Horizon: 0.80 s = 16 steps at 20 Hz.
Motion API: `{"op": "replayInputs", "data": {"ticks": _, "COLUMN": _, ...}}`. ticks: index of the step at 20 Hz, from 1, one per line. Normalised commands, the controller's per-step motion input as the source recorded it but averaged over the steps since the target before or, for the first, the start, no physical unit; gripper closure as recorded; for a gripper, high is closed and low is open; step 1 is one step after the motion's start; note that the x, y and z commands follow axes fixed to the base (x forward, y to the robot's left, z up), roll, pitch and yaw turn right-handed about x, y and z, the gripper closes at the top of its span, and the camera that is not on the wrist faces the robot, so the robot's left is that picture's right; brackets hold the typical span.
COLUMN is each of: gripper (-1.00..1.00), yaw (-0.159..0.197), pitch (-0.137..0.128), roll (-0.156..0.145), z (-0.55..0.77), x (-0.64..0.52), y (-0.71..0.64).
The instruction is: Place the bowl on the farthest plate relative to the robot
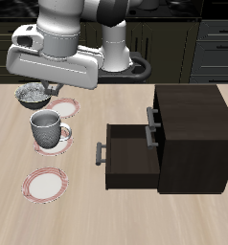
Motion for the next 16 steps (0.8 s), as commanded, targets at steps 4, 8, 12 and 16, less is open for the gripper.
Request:
{"op": "replayInputs", "data": {"ticks": 4, "gripper": 1.0, "yaw": 0.009, "pitch": -0.005, "roll": 0.014, "z": -0.3, "x": 0.01, "y": 0.13}}
{"op": "replayInputs", "data": {"ticks": 8, "gripper": 1.0, "yaw": 0.012, "pitch": 0.007, "roll": 0.029, "z": -0.29, "x": 0.09, "y": 0.14}}
{"op": "replayInputs", "data": {"ticks": 12, "gripper": 1.0, "yaw": 0.001, "pitch": -0.013, "roll": 0.006, "z": -0.08, "x": 0.12, "y": 0.05}}
{"op": "replayInputs", "data": {"ticks": 16, "gripper": 1.0, "yaw": -0.026, "pitch": -0.019, "roll": -0.017, "z": -0.04, "x": 0.05, "y": -0.01}}
